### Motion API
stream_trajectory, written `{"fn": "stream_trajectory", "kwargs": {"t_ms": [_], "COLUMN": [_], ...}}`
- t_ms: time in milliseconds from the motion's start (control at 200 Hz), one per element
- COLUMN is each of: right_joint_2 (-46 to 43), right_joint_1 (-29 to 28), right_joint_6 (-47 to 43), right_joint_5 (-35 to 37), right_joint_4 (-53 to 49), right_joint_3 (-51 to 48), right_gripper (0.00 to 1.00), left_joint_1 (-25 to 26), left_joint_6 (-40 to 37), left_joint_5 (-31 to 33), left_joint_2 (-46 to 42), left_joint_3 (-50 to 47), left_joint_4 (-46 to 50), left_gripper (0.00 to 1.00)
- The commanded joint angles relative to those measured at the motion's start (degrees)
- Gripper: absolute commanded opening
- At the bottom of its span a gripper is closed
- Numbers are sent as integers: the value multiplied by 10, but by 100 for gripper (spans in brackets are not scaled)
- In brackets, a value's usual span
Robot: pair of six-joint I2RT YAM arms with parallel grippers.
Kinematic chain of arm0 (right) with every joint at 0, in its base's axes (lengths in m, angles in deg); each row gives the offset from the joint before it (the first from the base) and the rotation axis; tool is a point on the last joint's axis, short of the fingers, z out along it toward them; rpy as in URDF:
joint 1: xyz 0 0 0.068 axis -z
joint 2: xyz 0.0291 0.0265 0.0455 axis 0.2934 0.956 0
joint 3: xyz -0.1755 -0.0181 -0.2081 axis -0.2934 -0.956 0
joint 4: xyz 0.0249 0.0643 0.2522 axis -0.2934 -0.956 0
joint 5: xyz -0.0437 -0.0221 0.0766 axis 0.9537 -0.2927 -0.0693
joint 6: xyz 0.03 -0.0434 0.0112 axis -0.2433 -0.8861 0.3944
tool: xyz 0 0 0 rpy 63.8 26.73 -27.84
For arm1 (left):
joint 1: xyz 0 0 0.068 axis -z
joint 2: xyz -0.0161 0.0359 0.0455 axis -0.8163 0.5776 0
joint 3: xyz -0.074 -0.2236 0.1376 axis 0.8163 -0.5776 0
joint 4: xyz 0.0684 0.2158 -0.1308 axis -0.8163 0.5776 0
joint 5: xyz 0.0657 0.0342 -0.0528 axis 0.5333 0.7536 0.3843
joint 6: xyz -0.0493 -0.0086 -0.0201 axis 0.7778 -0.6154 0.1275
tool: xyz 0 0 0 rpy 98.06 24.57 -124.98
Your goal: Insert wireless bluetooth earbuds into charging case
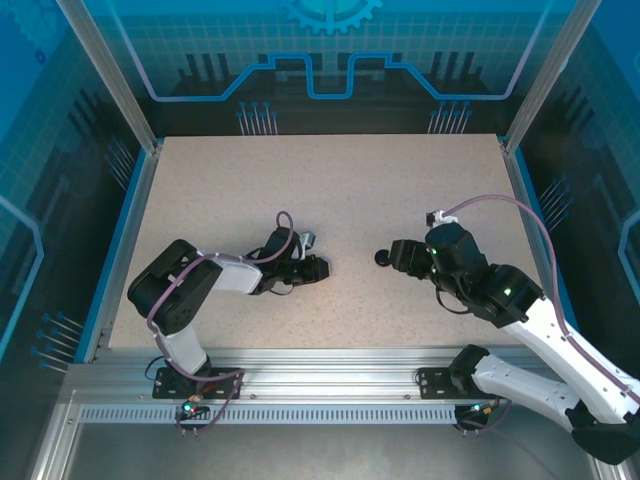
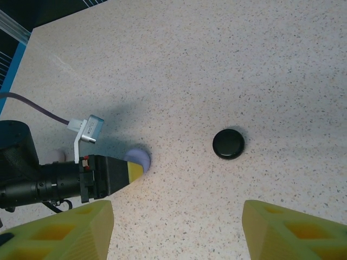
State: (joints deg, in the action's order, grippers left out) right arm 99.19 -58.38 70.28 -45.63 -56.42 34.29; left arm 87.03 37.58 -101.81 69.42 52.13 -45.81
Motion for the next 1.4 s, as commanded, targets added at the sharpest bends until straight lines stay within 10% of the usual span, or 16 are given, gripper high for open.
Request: {"fn": "stream_trajectory", "kwargs": {"t_ms": [0,280,685,1051,1396], "right_joint_2": [-13,-24,-17,-4,-16], "right_joint_1": [-6,-6,-4,-2,68], "right_joint_6": [7,-2,-15,-129,-355], "right_joint_5": [16,19,28,170,274], "right_joint_4": [-25,-47,-61,-43,181], "right_joint_3": [-1,9,44,81,-12], "right_gripper": [66,74,89,100,100], "left_joint_1": [4,2,-38,-42,-46], "left_joint_6": [-6,-71,-183,-286,-455], "left_joint_5": [9,55,106,226,312], "left_joint_2": [18,-30,-198,-413,-578], "left_joint_3": [10,14,71,92,-31], "left_joint_4": [7,90,273,289,171], "left_gripper": [13,36,98,99,99]}}
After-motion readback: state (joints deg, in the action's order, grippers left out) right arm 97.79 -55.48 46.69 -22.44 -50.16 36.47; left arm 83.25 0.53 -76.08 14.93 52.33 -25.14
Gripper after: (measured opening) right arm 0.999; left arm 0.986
